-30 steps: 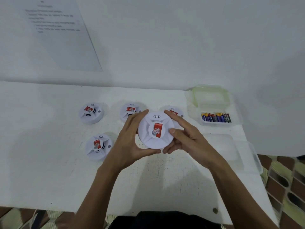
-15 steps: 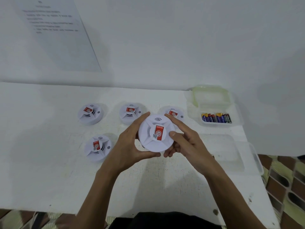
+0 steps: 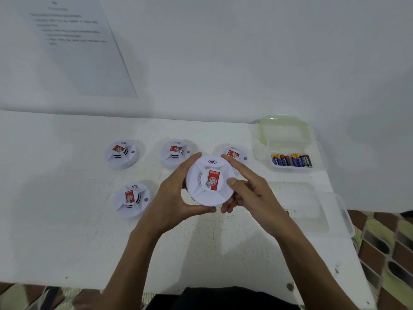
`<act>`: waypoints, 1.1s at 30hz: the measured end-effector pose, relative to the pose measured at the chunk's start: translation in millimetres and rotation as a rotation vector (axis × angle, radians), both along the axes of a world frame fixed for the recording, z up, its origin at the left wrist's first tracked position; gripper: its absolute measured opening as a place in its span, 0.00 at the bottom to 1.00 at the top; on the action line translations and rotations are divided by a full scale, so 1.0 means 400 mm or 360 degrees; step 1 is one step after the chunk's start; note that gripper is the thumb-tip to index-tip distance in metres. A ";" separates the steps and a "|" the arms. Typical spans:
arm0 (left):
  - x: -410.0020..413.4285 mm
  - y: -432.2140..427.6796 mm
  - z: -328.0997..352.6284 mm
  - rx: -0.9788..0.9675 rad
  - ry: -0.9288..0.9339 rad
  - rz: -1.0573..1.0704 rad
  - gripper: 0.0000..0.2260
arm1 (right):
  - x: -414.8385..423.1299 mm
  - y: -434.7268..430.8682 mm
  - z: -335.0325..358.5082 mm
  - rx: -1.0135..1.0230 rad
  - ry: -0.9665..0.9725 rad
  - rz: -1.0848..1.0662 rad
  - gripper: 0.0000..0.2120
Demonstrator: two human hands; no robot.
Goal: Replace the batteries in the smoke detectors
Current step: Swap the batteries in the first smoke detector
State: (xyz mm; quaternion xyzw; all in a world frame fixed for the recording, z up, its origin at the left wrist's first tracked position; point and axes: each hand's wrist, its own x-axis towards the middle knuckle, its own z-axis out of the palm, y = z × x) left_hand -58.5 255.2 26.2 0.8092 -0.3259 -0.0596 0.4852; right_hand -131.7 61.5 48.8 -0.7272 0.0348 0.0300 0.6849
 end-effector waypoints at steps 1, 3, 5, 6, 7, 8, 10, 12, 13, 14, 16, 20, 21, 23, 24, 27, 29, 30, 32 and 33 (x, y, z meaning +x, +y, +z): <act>-0.001 0.000 -0.001 0.0000 -0.0002 0.0001 0.42 | 0.000 0.000 -0.001 -0.0003 -0.0004 0.0000 0.22; -0.003 0.000 -0.002 -0.0003 0.0003 0.0002 0.42 | -0.001 0.000 -0.005 -0.0011 -0.0014 -0.0002 0.22; -0.004 0.001 -0.003 -0.0004 0.0016 0.0004 0.43 | -0.003 0.000 -0.007 -0.0004 -0.0023 -0.0003 0.22; -0.004 0.001 -0.003 -0.0002 0.0021 0.0002 0.43 | -0.003 0.001 -0.007 0.0005 -0.0028 -0.0006 0.22; -0.004 0.001 -0.003 0.0000 0.0026 -0.0001 0.43 | -0.003 0.002 -0.007 0.0011 -0.0033 -0.0009 0.22; -0.004 0.000 -0.002 0.0001 0.0031 -0.0007 0.43 | -0.004 0.002 -0.007 0.0012 -0.0037 -0.0011 0.22; -0.005 -0.001 -0.002 0.0008 0.0044 -0.0015 0.42 | -0.004 0.002 -0.009 0.0016 -0.0038 -0.0012 0.22; -0.006 0.001 -0.002 0.0023 0.0073 -0.0020 0.43 | -0.005 0.002 -0.010 0.0023 -0.0023 -0.0015 0.22; -0.006 0.002 0.000 0.0024 0.0101 -0.0032 0.44 | -0.006 0.001 -0.010 0.0023 -0.0014 -0.0018 0.22; -0.006 0.004 0.004 0.0020 0.0134 -0.0048 0.45 | -0.008 0.000 -0.009 0.0025 -0.0004 -0.0018 0.22; -0.006 0.008 0.012 0.0005 0.0193 -0.0082 0.45 | -0.009 -0.003 -0.008 0.0053 0.0015 0.0001 0.23; -0.003 0.014 0.018 -0.0040 0.0278 -0.0128 0.43 | -0.015 -0.010 0.000 0.0024 0.0087 0.0100 0.31; -0.002 0.015 0.019 -0.0045 0.0295 -0.0134 0.43 | -0.017 -0.011 0.000 -0.0009 0.0091 0.0141 0.36; -0.001 0.016 0.020 -0.0045 0.0321 -0.0145 0.43 | -0.022 -0.012 -0.004 -0.0094 0.0070 0.0216 0.42; -0.001 0.016 0.021 -0.0044 0.0331 -0.0149 0.43 | -0.021 -0.011 -0.006 -0.0159 0.0062 0.0237 0.43; -0.002 0.019 0.021 -0.0041 0.0349 -0.0164 0.43 | -0.017 -0.010 -0.008 -0.0360 0.0051 0.0245 0.45; -0.002 0.021 0.021 -0.0029 0.0356 -0.0172 0.42 | -0.017 -0.012 -0.009 -0.0422 0.0045 0.0236 0.44; -0.002 0.023 0.021 -0.0022 0.0362 -0.0179 0.42 | -0.018 -0.013 -0.010 -0.0444 0.0042 0.0232 0.44; 0.000 0.026 0.021 -0.0007 0.0373 -0.0184 0.41 | -0.017 -0.012 -0.012 -0.0483 0.0033 0.0229 0.43; 0.002 0.028 0.021 0.0003 0.0377 -0.0183 0.41 | -0.016 -0.011 -0.014 -0.0487 0.0031 0.0234 0.43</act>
